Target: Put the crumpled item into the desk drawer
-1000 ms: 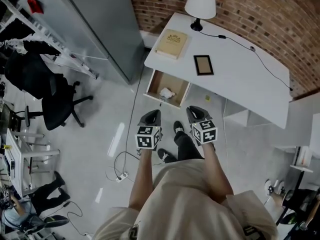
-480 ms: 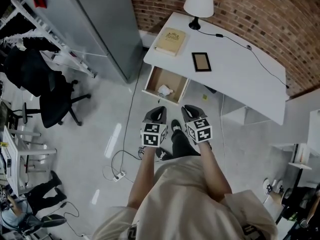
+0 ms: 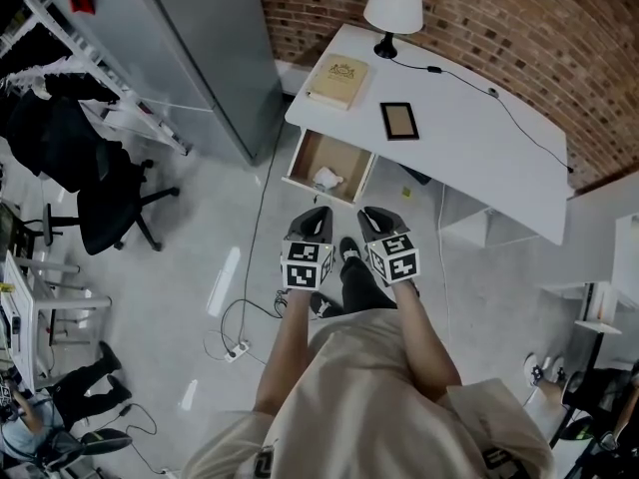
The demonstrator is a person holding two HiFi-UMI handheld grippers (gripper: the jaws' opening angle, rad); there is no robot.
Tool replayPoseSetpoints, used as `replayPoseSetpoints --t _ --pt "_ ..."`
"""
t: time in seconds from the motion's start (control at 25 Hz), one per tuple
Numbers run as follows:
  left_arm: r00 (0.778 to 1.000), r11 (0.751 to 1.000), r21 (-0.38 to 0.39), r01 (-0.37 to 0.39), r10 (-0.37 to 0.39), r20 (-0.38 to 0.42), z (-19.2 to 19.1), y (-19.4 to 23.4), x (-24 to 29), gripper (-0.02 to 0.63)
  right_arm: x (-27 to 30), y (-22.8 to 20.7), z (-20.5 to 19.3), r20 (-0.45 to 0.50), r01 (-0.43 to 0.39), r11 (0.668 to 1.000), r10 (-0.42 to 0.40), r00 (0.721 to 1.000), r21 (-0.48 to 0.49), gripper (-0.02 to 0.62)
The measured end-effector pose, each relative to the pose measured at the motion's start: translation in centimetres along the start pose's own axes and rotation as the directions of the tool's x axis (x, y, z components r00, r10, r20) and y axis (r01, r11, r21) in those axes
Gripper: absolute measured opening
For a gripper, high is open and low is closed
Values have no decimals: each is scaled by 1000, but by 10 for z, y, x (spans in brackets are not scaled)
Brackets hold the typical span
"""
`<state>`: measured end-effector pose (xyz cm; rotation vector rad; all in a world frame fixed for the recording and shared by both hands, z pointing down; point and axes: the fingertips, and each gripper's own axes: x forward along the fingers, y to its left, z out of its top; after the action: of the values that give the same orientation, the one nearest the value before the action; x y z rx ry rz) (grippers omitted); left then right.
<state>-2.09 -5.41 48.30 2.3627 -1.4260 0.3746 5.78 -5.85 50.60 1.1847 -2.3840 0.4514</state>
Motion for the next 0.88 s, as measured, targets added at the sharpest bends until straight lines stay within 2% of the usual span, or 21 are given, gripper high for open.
replayPoseSetpoints --t 0.68,0.88 --pt "999 1000 5 25 -25 -35 -2 3 15 15 9 -9 14 15 7 1000 -8 1000 11 69" --pt "998 999 9 31 -30 -47 -4 3 23 15 14 -13 16 18 3 1000 -3 1000 18 48"
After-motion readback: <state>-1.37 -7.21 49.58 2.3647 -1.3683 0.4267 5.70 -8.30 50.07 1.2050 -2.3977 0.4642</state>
